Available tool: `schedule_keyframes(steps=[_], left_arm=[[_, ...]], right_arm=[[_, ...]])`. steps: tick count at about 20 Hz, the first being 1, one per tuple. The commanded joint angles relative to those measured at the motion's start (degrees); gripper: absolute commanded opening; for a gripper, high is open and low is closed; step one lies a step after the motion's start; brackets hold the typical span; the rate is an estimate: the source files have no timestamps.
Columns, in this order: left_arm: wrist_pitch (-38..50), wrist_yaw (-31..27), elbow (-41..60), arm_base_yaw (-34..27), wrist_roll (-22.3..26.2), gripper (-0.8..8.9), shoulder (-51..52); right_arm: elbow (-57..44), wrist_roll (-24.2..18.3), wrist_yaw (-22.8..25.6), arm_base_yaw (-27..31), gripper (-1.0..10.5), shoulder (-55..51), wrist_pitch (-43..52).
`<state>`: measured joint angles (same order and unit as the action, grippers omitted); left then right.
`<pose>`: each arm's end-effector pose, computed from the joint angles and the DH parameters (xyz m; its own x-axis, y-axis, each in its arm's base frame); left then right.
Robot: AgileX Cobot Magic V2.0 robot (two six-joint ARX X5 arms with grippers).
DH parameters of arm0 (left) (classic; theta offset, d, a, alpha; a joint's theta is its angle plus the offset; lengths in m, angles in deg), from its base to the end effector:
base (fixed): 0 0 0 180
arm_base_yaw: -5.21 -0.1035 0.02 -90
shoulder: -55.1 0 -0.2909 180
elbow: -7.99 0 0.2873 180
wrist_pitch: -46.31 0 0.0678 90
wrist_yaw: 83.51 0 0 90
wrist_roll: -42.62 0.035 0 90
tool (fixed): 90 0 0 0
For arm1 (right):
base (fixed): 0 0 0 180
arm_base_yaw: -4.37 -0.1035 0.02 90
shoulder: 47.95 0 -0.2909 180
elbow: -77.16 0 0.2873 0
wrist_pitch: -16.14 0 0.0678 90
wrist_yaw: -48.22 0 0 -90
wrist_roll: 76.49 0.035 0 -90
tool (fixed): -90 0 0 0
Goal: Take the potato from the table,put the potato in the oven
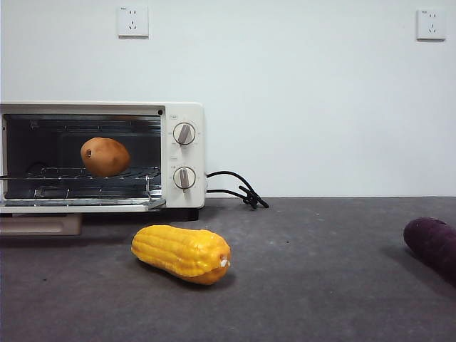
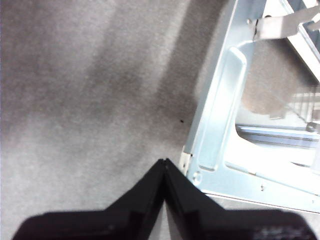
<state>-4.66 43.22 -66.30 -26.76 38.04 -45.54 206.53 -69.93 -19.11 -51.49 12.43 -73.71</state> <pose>0.3099 0.1687 0.1684 0.4659 -0.4142 -0.7819 -0.3781 0.7058 -0.5991 0.0520 0.0527 0.5889 0.8029 0.4974 -0.3286 -0.5351 0.8443 -0.0296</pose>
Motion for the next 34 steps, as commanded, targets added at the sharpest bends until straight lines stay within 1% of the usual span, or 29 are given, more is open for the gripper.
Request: schedule_keyframes(steps=[1,3,6,8,10,13,16,18,22,23,25,30,32,34], left_arm=[[0.13,4.35,0.37,0.39,-0.46,-0.07,-0.63],[0.39,6.34,0.37,0.37,-1.14,-0.07,-0.63],[0.42,7.45,0.35,0.37,-1.55,-0.07,-0.63],[1.01,10.14,0.35,0.37,-2.38,-0.07,-0.63],[2.71,13.81,0.33,0.37,-4.5,-0.07,-0.63],[5.7,18.88,0.31,0.33,-7.89,-0.07,-0.61],[9.2,23.5,0.22,0.42,-11.76,-0.07,-0.61],[12.46,25.27,0.22,0.42,-15.23,-0.06,-0.61],[17.57,25.62,0.2,0.81,-20.09,-0.07,-0.61],[19.32,26.8,0.2,1.01,-21.62,-0.07,-0.61],[23.98,28.41,0.2,1.62,-25.83,-0.06,-0.61],[35.87,28.17,0.2,4.37,-36.61,-0.06,-0.61],[40.15,28.13,0.09,5.73,-40.13,-0.07,-0.61],[41.57,27.36,-0.72,6.91,-41.62,-0.06,-0.61]], right_arm=[[-0.39,2.1,-0.39,-0.02,-0.1,-1.51,-1.27],[-0.39,2.34,-0.92,-0.02,-0.1,-2.86,-1.27],[-0.39,2.34,-3.89,-0.02,-0.1,-4.52,-1.27],[-0.39,2.23,-5.75,-0.02,-0.1,-5.38,-1.29],[-0.59,1.9,-5.73,-0.02,-0.1,-6.12,-1.29],[-2.75,0.22,-3.52,-0.02,-0.1,-7.19,-1.29],[-6.54,-0.61,-3.61,-0.02,-0.1,-7.82,-1.27],[-9.25,-0.61,-3.82,-0.02,-0.1,-7.89,-1.27],[-14.45,-0.55,-3.8,-0.02,-0.1,-7.89,-1.27],[-15.52,-0.52,-3.8,-0.02,-0.1,-7.89,-1.27],[-17.42,-0.5,-3.8,-0.02,-0.1,-7.89,-1.27],[-20.57,1.4,-3.82,-0.02,-0.1,-7.89,-1.27],[-21.05,1.38,-6.58,-0.02,-0.1,-7.89,-1.27],[-21.11,1.38,-8.37,-0.02,-0.1,-7.89,-1.27]])
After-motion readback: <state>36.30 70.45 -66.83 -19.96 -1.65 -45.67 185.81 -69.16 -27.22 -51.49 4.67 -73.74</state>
